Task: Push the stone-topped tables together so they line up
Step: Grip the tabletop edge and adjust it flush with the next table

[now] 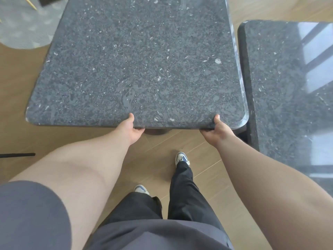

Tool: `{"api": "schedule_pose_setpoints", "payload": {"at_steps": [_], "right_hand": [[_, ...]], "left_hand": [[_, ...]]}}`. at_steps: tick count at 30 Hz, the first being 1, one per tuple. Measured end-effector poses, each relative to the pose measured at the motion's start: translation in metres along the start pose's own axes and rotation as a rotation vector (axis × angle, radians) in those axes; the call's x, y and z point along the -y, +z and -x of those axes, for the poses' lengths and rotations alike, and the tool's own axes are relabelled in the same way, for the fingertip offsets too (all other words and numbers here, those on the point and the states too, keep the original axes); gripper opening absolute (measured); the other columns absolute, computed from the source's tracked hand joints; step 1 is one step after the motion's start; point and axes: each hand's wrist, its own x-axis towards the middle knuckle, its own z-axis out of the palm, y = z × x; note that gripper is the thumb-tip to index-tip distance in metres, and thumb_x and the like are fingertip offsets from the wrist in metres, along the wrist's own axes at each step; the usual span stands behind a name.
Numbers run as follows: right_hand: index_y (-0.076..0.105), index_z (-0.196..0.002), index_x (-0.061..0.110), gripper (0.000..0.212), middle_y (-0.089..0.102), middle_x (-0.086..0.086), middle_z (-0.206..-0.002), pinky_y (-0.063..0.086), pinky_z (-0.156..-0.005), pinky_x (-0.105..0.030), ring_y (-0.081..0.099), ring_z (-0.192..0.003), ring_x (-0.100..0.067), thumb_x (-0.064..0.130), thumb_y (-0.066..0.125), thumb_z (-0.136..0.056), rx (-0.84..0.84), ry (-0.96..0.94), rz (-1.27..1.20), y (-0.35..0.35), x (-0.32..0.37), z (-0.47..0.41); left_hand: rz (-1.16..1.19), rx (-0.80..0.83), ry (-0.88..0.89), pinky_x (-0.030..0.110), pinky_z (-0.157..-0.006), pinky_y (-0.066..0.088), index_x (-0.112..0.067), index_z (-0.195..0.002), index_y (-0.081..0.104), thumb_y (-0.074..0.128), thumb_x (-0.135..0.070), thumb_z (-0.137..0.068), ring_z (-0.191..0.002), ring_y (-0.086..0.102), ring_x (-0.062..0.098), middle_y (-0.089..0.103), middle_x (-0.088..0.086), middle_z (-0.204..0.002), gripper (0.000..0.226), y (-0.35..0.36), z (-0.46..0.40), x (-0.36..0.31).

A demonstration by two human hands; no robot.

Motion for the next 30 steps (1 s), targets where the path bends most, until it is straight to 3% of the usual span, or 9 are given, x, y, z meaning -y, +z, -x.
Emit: {"api": "schedule_pose_setpoints", "payload": {"at_steps": [6,8,12,18,25,30], "right_hand": [[0.059,-0.110,0.006,0.025,0.067,-0.013,-0.113,0.050,-0.099,-0.046,0.065,-0.101,-0.030,0.028,0.059,-0.100,0.008,0.004,-0.028,-0.016,-0.034,0.037],[0.058,-0.114,0.003,0.029,0.064,-0.015,-0.120,0.045,-0.108,-0.044,0.063,-0.108,-0.030,0.030,0.054,-0.102,-0.003,0.027,-0.041,-0.024,-0.043,0.047],[0.045,-0.142,0.003,0.053,0.056,-0.015,-0.140,0.038,-0.116,-0.043,0.054,-0.129,-0.030,0.036,0.053,-0.101,-0.028,0.053,-0.001,-0.040,-0.053,0.045],[0.039,-0.147,0.004,0.062,0.051,-0.018,-0.145,0.032,-0.120,-0.045,0.048,-0.135,-0.032,0.040,0.055,-0.099,-0.034,0.098,-0.009,-0.047,-0.051,0.027],[0.040,-0.148,0.006,0.059,0.053,-0.014,-0.144,0.038,-0.115,-0.044,0.052,-0.132,-0.029,0.036,0.054,-0.100,-0.031,-0.005,-0.016,-0.045,-0.057,0.027],[0.044,-0.143,0.008,0.050,0.061,-0.013,-0.132,0.049,-0.099,-0.042,0.063,-0.109,-0.027,0.034,0.054,-0.101,-0.017,-0.102,-0.016,-0.039,-0.064,0.036]], "left_hand": [[-0.044,-0.083,-0.019,0.049,-0.114,0.039,-0.011,-0.139,0.048,0.058,-0.029,-0.100,-0.132,0.053,0.028,0.055,0.012,-0.142,0.043,-0.029,0.019,-0.005],[-0.052,-0.118,-0.033,0.049,-0.111,0.042,-0.010,-0.135,0.051,0.056,-0.027,-0.102,-0.128,0.056,0.028,0.059,0.013,-0.138,0.038,-0.037,0.028,-0.004],[-0.077,-0.169,-0.075,0.047,-0.106,0.046,-0.009,-0.139,0.049,0.051,-0.028,-0.104,-0.126,0.057,0.029,0.059,0.013,-0.138,0.041,-0.041,0.038,-0.002],[-0.055,-0.185,-0.094,0.048,-0.113,0.041,-0.009,-0.144,0.044,0.049,-0.028,-0.104,-0.127,0.055,0.029,0.057,0.015,-0.138,0.045,-0.043,0.034,-0.001],[-0.074,-0.109,-0.065,0.045,-0.115,0.039,-0.011,-0.134,0.048,0.048,-0.028,-0.105,-0.128,0.053,0.026,0.058,0.013,-0.132,0.034,-0.043,0.037,0.000],[-0.115,-0.040,-0.039,0.044,-0.113,0.040,-0.011,-0.141,0.044,0.050,-0.028,-0.104,-0.120,0.055,0.026,0.058,0.011,-0.132,0.041,-0.055,0.029,0.000]]}}
